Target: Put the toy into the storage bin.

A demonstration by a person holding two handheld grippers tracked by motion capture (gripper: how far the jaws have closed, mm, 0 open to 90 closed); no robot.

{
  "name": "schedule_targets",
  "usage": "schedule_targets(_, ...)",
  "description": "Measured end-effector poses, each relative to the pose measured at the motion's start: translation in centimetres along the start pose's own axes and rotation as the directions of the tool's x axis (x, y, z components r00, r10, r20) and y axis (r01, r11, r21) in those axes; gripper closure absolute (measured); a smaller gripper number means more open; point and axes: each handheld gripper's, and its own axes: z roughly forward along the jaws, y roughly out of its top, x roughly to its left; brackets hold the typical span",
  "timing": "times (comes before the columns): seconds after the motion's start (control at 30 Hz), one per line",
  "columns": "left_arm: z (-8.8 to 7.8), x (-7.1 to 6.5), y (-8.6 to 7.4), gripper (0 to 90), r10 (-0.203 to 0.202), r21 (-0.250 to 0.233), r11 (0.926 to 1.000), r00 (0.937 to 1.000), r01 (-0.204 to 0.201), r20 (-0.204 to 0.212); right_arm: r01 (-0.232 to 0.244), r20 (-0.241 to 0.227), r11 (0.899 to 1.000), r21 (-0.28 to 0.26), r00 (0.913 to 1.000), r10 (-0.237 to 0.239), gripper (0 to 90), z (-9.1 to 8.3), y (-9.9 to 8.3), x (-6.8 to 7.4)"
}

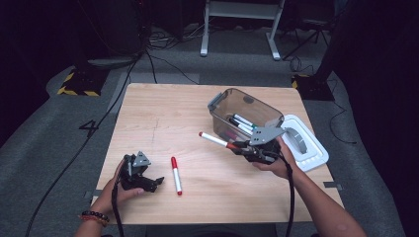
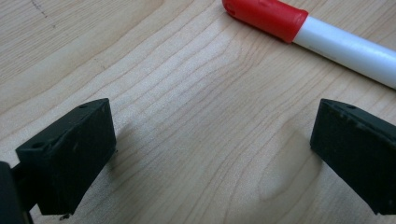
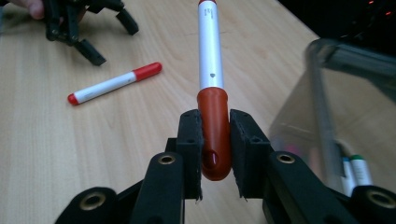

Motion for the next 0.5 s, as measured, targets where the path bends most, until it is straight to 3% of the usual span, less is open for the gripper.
schedule_targets(0.1, 0.0, 0.0, 0.0, 0.4, 0.000, 0.001, 1.0000, 1.0000, 0.000, 0.000, -0.001, 0.012, 1.000, -0.011, 0.9999, 0.001, 75.5, -0.9, 0.4, -0.6)
schedule_targets(0.17, 0.0, 0.0, 0.0, 0.4, 0.000, 0.000, 1.0000, 1.0000, 0.000, 0.000, -0.018, 0.033, 1.000, -0.024, 0.9993, 0.018, 75.5, -2.2, 0.8, -1.8)
schedule_targets(0.3, 0.0, 0.0, 0.0, 0.4, 0.000, 0.000, 1.0000, 1.0000, 0.000, 0.000, -0.029, 0.073, 0.999, -0.020, 0.9969, 0.030, 75.5, -3.3, 0.9, -3.2)
schedule_targets(0.5, 0.0, 0.0, 0.0, 0.4, -0.001, 0.000, 1.0000, 1.0000, 0.001, 0.000, -0.054, 0.102, 0.998, 0.010, 0.9934, 0.053, 75.5, -3.4, 0.6, -4.8)
